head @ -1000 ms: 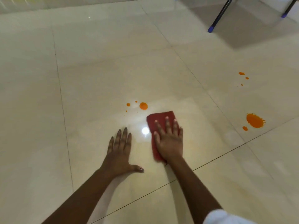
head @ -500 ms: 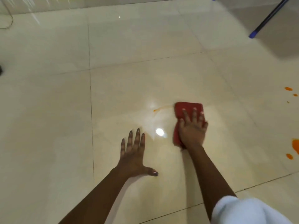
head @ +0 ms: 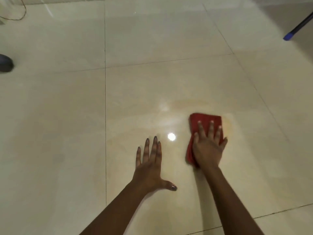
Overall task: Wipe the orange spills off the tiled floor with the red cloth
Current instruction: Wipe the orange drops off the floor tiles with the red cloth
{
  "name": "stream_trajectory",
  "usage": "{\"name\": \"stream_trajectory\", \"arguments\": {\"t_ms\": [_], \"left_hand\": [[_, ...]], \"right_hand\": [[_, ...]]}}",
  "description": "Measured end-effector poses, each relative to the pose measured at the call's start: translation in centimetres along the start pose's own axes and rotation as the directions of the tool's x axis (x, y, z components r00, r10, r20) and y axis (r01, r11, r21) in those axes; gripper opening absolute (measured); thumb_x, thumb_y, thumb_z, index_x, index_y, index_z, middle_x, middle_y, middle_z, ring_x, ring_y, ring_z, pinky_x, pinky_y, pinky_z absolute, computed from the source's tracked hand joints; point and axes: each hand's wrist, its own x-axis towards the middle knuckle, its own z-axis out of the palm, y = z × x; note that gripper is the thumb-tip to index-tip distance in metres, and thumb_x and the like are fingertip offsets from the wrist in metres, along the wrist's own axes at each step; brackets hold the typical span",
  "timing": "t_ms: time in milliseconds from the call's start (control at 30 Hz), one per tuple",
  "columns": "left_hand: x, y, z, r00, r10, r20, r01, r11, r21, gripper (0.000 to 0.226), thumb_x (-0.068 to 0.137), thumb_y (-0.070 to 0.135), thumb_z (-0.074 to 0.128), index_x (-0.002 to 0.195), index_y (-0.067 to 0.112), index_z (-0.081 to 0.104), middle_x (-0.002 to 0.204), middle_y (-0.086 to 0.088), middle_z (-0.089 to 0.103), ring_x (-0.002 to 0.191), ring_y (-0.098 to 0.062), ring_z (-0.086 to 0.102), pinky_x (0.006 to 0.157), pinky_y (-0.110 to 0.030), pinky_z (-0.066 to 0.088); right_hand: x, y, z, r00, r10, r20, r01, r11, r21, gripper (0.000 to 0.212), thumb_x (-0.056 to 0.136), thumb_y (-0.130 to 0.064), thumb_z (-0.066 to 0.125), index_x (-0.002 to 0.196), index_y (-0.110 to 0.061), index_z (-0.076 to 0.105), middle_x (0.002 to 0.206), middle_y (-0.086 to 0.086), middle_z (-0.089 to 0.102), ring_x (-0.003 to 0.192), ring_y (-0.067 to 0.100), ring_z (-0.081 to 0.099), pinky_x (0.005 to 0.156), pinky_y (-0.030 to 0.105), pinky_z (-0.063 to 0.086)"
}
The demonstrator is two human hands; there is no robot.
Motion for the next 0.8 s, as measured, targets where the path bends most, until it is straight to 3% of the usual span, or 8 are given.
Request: {"name": "stream_trajectory", "arguments": {"t_ms": [100, 167, 267, 333, 400, 533, 633, 800], "left_hand": [[0.0, 0.1, 0.0, 1.0, -0.002, -0.002, 0.002, 1.0, 0.008, 0.146, 0.048, 0.089, 0.054, 0.123, 0.021, -0.051, 0.135, 0.003, -0.058, 0.124, -0.02, -0.054, 0.102, -0.045, -0.034], [0.0, 0.0, -0.2, 1.0, 0.0, -0.006, 0.0, 1.0, 0.006, 0.145, 0.048, 0.09, 0.054, 0.124, 0.022, -0.05, 0.134, 0.004, -0.058, 0.124, -0.019, -0.054, 0.099, -0.042, -0.037], [-0.1, 0.1, -0.4, 1.0, -0.001, -0.001, 0.001, 1.0, 0.005, 0.146, 0.049, 0.089, 0.054, 0.129, 0.019, -0.044, 0.133, 0.005, -0.058, 0.124, -0.018, -0.054, 0.101, -0.043, -0.034], [-0.2, 0.2, -0.5, 1.0, -0.003, -0.006, 0.003, 1.0, -0.004, 0.145, 0.049, 0.089, 0.055, 0.129, 0.019, -0.044, 0.131, 0.006, -0.06, 0.124, -0.019, -0.054, 0.102, -0.044, -0.033], [-0.2, 0.2, -0.5, 1.0, 0.003, -0.006, -0.003, 1.0, -0.014, 0.145, 0.05, 0.088, 0.055, 0.127, 0.019, -0.046, 0.129, 0.006, -0.061, 0.124, -0.019, -0.054, 0.102, -0.044, -0.034], [-0.2, 0.0, -0.2, 1.0, 0.005, -0.021, -0.005, 1.0, -0.016, 0.146, 0.049, 0.088, 0.054, 0.126, 0.016, -0.047, 0.129, 0.006, -0.062, 0.122, -0.019, -0.055, 0.1, -0.043, -0.035], [-0.2, 0.0, -0.2, 0.999, 0.014, -0.04, -0.015, 1.0, -0.022, 0.147, 0.048, 0.089, 0.053, 0.124, 0.016, -0.05, 0.131, 0.005, -0.061, 0.124, -0.018, -0.053, 0.096, -0.04, -0.039], [-0.6, 0.3, -0.8, 0.996, -0.028, -0.087, 0.021, 0.996, -0.087, 0.151, 0.045, 0.087, 0.059, 0.125, 0.019, -0.05, 0.135, 0.0, -0.056, 0.129, -0.018, -0.049, 0.099, -0.03, -0.038]], "right_hand": [[-3.3, -3.3, 1.3, 0.948, -0.313, 0.054, 0.314, 0.949, -0.018, 0.053, 0.094, -0.044, 0.019, 0.146, -0.038, 0.019, 0.158, 0.004, 0.01, 0.146, 0.029, 0.002, 0.114, 0.052, 0.002], [-0.5, -5.2, 0.9, 0.919, -0.383, 0.093, 0.387, 0.921, -0.028, 0.051, 0.097, -0.044, 0.019, 0.147, -0.04, 0.013, 0.159, 0.002, 0.003, 0.146, 0.027, -0.005, 0.113, 0.052, -0.004], [4.0, -3.5, -0.5, 0.992, -0.104, 0.069, 0.107, 0.993, -0.052, 0.052, 0.098, -0.042, 0.023, 0.148, -0.034, 0.014, 0.159, 0.007, 0.005, 0.145, 0.03, -0.003, 0.113, 0.054, -0.009], [4.4, -1.4, -0.7, 0.999, 0.054, -0.001, -0.054, 0.993, -0.107, 0.053, 0.097, -0.041, 0.026, 0.148, -0.027, 0.023, 0.157, 0.016, 0.008, 0.144, 0.037, -0.002, 0.112, 0.054, -0.011], [4.2, -0.2, -0.7, 0.993, 0.113, -0.031, -0.115, 0.99, -0.085, 0.054, 0.096, -0.04, 0.029, 0.146, -0.021, 0.026, 0.157, 0.021, 0.001, 0.142, 0.041, -0.008, 0.113, 0.052, -0.01], [7.4, -1.7, -0.7, 0.986, 0.154, 0.07, -0.155, 0.988, 0.013, 0.058, 0.097, -0.046, 0.02, 0.15, -0.031, 0.002, 0.158, 0.015, -0.009, 0.142, 0.041, -0.014, 0.114, 0.049, -0.008], [8.8, -6.4, -0.3, 0.984, -0.125, 0.13, 0.131, 0.991, -0.036, 0.055, 0.097, -0.052, 0.016, 0.148, -0.039, 0.001, 0.159, 0.01, -0.005, 0.143, 0.038, -0.013, 0.114, 0.046, -0.007], [0.6, -6.9, 0.7, 0.83, -0.528, 0.181, 0.539, 0.842, -0.013, 0.051, 0.097, -0.049, 0.019, 0.145, -0.046, 0.004, 0.159, 0.003, -0.003, 0.144, 0.033, -0.014, 0.115, 0.044, -0.004]]}}
